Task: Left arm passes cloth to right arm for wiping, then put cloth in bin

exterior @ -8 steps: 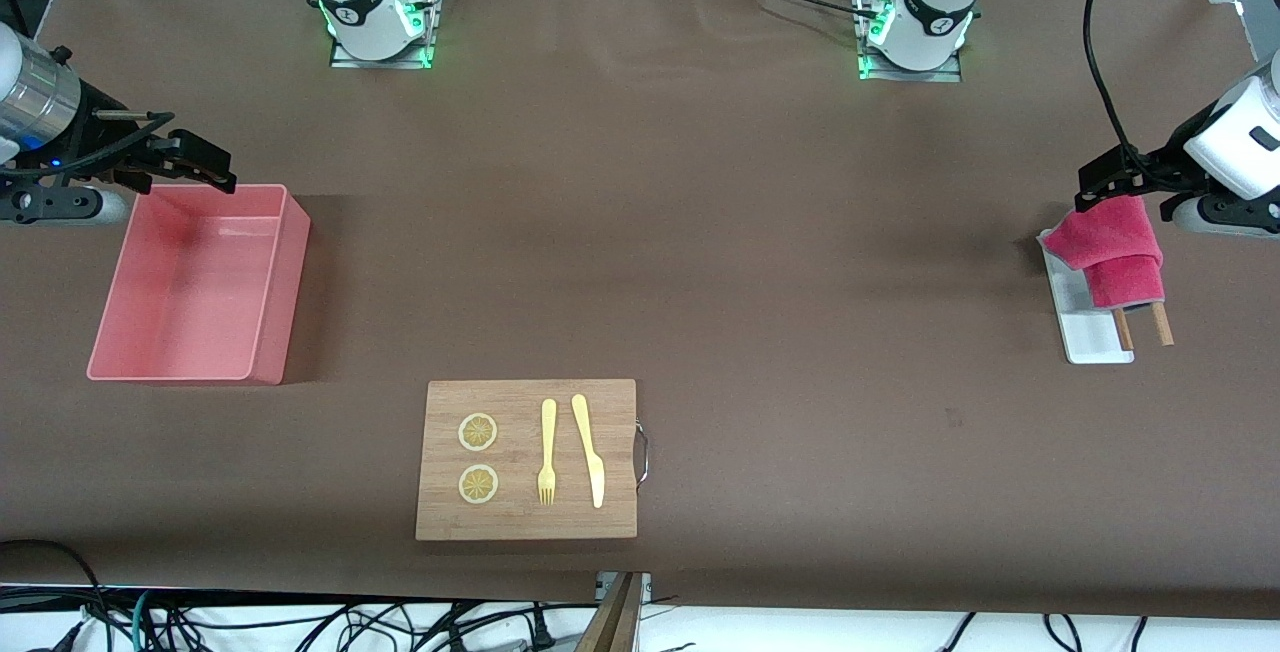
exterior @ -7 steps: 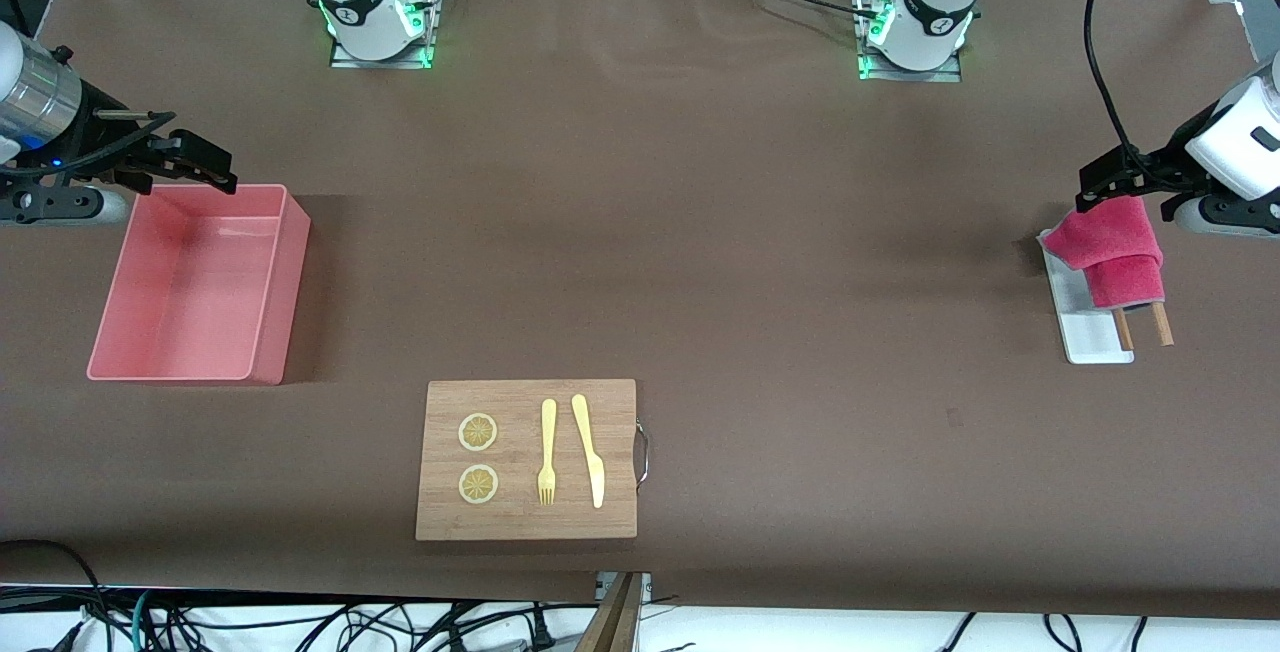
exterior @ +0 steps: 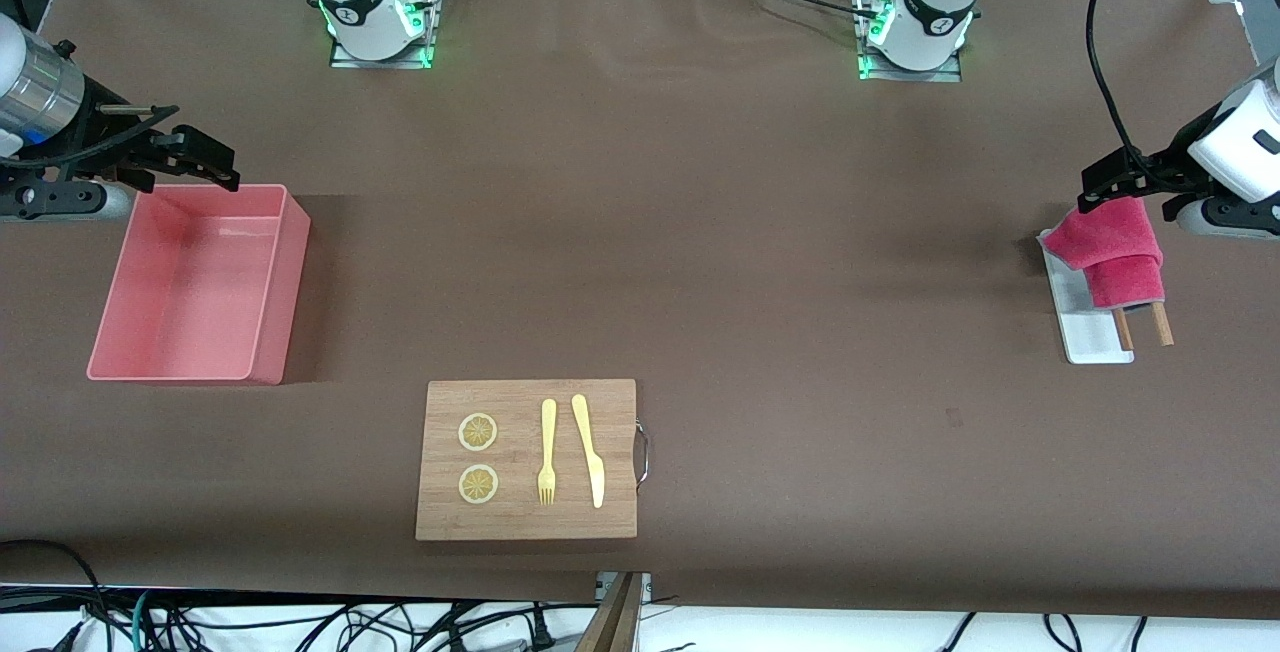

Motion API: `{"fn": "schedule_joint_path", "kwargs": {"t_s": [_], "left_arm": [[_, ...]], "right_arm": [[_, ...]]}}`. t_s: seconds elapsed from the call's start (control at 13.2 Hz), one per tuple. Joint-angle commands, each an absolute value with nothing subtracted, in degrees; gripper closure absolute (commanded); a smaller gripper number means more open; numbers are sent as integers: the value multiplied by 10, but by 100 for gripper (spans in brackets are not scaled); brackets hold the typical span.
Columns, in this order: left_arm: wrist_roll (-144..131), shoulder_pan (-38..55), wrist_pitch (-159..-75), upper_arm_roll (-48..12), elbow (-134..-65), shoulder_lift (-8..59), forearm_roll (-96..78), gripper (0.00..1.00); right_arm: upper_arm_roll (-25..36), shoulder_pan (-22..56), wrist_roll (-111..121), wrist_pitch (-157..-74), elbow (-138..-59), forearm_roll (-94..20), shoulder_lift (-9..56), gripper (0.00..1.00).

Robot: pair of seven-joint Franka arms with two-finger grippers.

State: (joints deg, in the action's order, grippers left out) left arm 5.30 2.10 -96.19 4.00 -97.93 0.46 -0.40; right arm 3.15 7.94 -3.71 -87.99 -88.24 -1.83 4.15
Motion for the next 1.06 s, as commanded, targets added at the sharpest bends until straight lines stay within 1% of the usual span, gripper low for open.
{"fn": "schedule_joint_path", "kwargs": {"t_s": [0.0, 0.15, 0.99], "left_arm": [[52, 26, -958, 47, -980, 7, -9, 0], [52, 26, -945, 46, -979, 6, -8, 0], [54, 33, -933, 40, -976, 8, 10, 0]], "right_arm": [[32, 83, -33, -879, -887, -11, 33, 0], [32, 83, -33, -875, -887, -11, 33, 0], [32, 83, -32, -875, -887, -11, 33, 0]]}}
